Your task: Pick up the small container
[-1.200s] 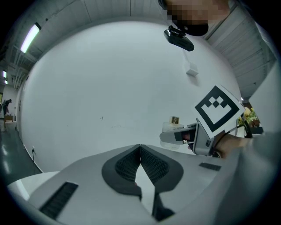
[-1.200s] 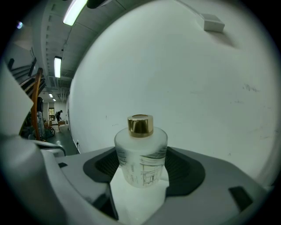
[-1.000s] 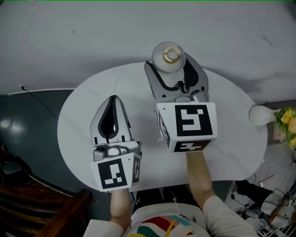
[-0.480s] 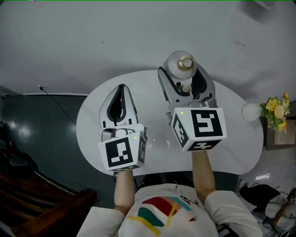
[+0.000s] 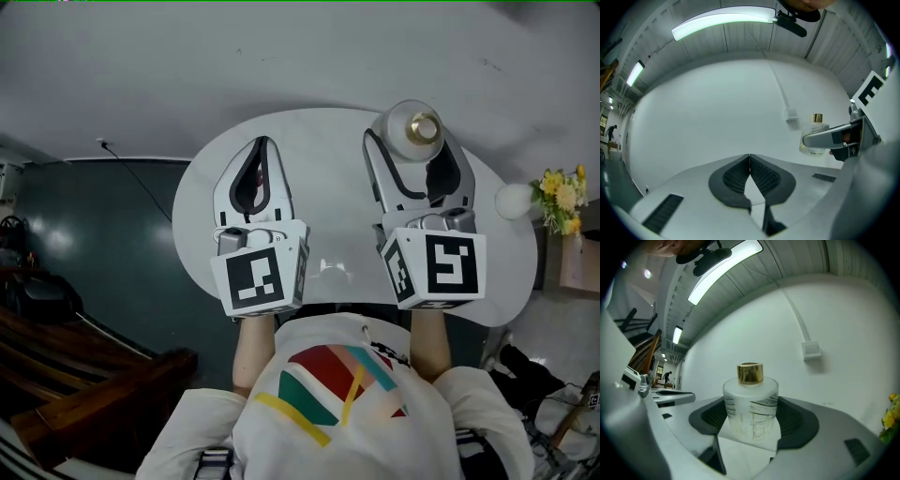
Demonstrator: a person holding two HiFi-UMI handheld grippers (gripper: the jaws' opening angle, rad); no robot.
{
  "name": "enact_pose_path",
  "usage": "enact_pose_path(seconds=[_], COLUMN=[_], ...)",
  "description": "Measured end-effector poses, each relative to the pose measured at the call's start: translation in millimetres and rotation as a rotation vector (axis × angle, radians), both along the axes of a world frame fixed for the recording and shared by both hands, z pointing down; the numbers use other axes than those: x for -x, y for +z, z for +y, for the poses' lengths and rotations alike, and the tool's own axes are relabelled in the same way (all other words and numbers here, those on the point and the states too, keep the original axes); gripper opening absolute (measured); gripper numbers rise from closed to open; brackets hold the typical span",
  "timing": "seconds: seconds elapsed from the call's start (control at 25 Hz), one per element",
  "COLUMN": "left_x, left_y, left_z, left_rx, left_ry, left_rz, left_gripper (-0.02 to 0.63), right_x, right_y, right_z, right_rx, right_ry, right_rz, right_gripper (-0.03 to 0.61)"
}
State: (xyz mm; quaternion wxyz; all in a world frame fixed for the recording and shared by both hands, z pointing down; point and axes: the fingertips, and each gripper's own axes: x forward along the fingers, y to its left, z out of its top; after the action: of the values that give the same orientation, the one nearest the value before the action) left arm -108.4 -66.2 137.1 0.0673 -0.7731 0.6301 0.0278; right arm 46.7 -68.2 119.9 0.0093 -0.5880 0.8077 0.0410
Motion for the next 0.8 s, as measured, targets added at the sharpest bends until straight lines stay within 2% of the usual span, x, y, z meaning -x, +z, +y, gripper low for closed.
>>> enact_pose_path(seconds=[0.28,0.56,0.8], left_x=[-3,-22,-23], left_y=[-15,-13,-17], left_z=[26,35,37], left_rx=[-0.045,-0.054,-0.064], left_ry=[0.029,0.074,0.081], left_rz=[-0.016,-0.037,-0.035], left_gripper=[0.018,0.018,0.018], right_x=[14,7,6], right_y=[10,24,23], right_z=[36,44,48], right_rx=[-0.001,0.024,0.019], right_ry=[-0.038,-0.011,0.003], right_rz=[0.022,0.045,0.031], right_gripper=[0.334,0.334,0.334])
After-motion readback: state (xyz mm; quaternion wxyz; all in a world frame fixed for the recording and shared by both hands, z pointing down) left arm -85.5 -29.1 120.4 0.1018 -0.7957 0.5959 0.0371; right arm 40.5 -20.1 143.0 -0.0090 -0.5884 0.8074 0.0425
